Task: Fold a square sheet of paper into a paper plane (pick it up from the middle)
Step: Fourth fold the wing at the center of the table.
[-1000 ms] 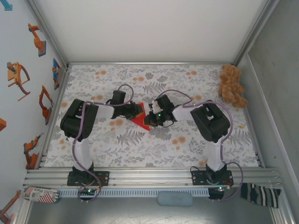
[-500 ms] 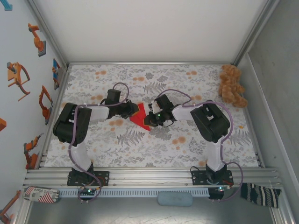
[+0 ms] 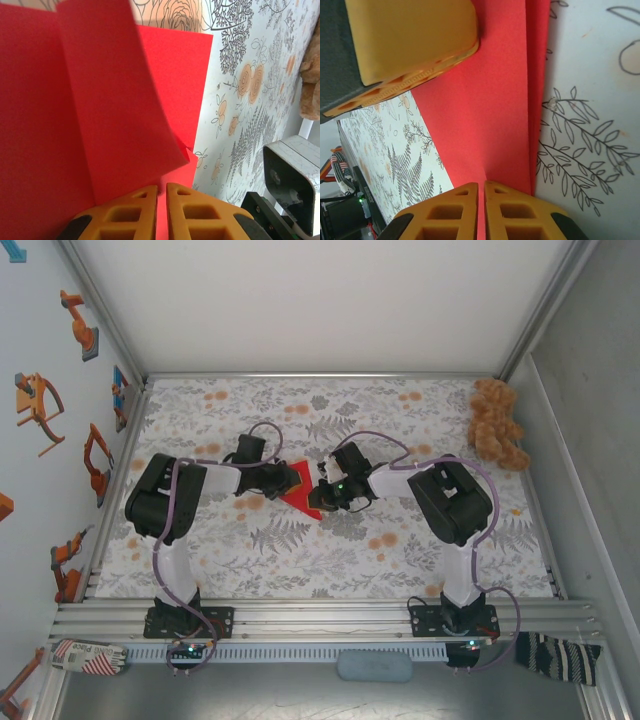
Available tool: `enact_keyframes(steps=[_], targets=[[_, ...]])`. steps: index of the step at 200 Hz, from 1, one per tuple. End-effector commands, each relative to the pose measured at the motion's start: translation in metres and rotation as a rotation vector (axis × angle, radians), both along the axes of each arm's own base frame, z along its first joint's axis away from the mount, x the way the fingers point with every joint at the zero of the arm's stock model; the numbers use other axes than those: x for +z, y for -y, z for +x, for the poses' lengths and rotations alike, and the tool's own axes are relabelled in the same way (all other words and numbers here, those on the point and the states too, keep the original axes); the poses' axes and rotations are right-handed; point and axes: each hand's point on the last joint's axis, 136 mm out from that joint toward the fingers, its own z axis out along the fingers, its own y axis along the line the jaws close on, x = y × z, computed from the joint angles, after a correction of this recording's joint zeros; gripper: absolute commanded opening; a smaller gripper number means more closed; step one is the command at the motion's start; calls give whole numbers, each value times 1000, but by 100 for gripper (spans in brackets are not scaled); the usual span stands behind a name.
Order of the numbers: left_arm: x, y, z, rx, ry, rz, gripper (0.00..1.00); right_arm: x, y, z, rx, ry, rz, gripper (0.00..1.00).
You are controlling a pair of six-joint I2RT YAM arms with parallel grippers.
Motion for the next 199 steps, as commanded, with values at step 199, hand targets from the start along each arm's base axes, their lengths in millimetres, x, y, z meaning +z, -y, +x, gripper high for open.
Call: enact_keyframes(steps=[199], targets=[[-60,-38,-33,-26,-235,410,15,-2,-5,-7,-10,-43,-98,9]])
